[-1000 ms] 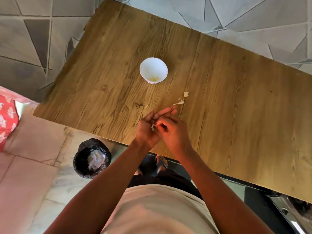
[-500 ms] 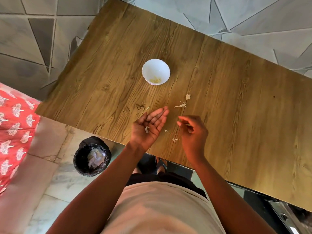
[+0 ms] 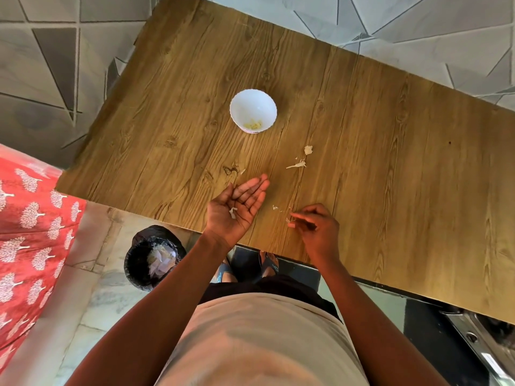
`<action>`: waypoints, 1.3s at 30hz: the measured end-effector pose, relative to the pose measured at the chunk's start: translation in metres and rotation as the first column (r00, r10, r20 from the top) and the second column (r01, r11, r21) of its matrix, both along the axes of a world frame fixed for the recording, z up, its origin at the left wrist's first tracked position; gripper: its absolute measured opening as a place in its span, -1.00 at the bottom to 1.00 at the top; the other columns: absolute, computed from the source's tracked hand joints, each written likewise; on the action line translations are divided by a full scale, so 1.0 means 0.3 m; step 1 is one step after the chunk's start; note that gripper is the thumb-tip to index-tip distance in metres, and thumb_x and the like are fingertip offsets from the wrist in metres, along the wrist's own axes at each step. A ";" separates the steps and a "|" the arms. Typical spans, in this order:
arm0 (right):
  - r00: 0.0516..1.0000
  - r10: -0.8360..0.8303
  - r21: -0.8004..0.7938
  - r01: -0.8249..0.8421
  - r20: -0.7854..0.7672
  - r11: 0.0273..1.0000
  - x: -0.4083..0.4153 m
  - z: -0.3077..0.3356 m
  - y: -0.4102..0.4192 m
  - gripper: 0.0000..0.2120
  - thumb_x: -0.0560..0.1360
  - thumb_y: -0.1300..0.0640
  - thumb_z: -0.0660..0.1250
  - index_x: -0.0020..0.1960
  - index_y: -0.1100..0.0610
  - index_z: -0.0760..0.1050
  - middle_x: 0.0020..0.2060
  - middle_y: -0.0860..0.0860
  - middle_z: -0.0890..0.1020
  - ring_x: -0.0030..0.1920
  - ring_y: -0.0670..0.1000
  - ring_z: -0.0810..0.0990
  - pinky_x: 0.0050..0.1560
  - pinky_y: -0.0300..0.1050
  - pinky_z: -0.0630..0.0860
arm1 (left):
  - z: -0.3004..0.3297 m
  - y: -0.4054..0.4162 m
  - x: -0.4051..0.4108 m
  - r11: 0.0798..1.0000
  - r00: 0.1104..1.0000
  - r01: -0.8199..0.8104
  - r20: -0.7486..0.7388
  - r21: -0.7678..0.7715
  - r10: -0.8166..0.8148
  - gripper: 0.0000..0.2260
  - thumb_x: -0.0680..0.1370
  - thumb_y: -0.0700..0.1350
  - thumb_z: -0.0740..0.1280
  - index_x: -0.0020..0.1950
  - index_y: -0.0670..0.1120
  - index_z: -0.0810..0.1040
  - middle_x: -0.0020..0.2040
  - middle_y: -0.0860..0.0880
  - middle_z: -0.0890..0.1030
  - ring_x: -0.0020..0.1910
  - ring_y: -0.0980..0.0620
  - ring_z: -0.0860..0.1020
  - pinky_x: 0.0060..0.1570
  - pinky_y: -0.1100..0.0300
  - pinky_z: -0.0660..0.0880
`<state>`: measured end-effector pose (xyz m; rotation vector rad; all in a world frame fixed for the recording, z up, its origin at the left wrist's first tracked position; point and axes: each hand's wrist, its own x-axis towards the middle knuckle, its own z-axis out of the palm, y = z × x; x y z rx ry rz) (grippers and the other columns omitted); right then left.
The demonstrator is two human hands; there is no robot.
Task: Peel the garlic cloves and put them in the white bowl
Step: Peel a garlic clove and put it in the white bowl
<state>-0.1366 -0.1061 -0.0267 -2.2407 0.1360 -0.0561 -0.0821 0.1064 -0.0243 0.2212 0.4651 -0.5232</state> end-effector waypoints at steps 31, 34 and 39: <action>0.988 -0.120 -0.157 0.134 0.095 0.978 0.031 -0.116 0.108 -0.75 0.50 0.29 0.44 0.12 0.06 0.69 0.00 -0.05 0.62 0.04 0.05 0.58 0.03 0.24 0.54 | -0.003 0.015 -0.005 0.997 0.997 0.075 0.004 0.011 -0.075 -0.39 0.73 0.07 -0.03 0.25 -0.41 0.57 0.40 -0.34 0.51 0.40 -0.26 0.52 0.37 -0.04 0.47; 0.990 -0.101 -0.179 0.118 0.098 0.977 -0.001 -0.129 0.123 -0.71 0.52 0.16 0.40 0.23 0.02 0.65 0.02 -0.04 0.55 0.05 0.06 0.56 0.01 0.27 0.52 | -0.007 0.018 -0.004 0.997 0.997 0.082 0.008 -0.001 -0.082 -0.38 0.73 0.08 -0.03 0.25 -0.42 0.57 0.40 -0.35 0.51 0.40 -0.26 0.51 0.38 -0.04 0.47; 0.984 -0.164 -0.081 0.170 0.077 0.982 0.015 -0.119 0.157 -0.72 0.48 0.06 0.50 0.19 0.02 0.66 -0.01 -0.14 0.55 0.01 0.01 0.57 -0.01 0.21 0.57 | -0.015 0.023 -0.001 0.995 0.995 0.094 0.017 -0.019 -0.094 -0.38 0.74 0.10 -0.03 0.27 -0.42 0.55 0.41 -0.35 0.50 0.40 -0.26 0.51 0.36 -0.05 0.49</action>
